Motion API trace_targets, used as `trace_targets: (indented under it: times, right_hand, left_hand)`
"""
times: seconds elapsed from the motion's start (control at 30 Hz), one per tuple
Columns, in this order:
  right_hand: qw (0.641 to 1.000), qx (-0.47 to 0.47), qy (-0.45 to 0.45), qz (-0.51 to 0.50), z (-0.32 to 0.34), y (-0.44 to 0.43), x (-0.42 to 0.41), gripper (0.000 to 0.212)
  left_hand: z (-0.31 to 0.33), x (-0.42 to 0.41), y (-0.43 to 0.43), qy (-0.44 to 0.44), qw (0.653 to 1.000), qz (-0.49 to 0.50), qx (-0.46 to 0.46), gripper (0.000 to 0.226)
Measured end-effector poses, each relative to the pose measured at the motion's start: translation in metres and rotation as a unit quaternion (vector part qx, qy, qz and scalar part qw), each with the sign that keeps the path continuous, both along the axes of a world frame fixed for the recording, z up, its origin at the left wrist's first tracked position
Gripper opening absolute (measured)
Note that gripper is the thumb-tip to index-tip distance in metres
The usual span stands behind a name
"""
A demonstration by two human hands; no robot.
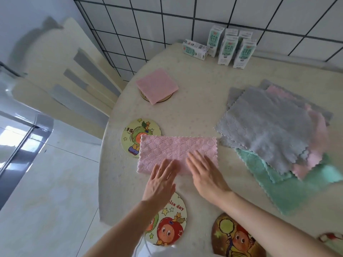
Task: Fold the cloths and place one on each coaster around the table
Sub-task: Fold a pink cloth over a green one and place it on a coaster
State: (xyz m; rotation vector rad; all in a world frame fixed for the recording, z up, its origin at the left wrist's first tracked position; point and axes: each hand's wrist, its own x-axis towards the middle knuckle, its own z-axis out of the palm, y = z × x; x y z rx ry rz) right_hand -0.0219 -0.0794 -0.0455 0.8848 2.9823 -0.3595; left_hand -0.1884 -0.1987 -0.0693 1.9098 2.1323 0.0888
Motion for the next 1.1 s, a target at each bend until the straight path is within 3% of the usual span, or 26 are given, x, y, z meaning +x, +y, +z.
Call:
trace_targets:
  times: [0.27,0.63,0.73,1.1]
  right_hand:
    - [0.993,0.037,-0.085,0.068,-0.022,-0.004,0.022,0.06]
    - [0.991,0.082,-0.089,0.061,-0.009,0.019,0.07,0.061]
    - [0.992,0.061,-0.091,0.054,-0.003,0.022,0.066,0.074]
    - [0.986,0.126,-0.102,0.033,0.004,0.029,0.029,0.043]
  left_hand:
    - [-0.004,-0.014,-0.021,0.006,0.999,0.022,-0.047,0.073]
    - [0.001,-0.05,-0.06,0.031,0.989,0.119,-0.081,0.068]
    - [0.002,-0.047,-0.059,0.04,0.987,0.128,-0.085,0.069]
    - [0.015,-0.032,-0.041,0.058,0.98,0.167,-0.089,0.064]
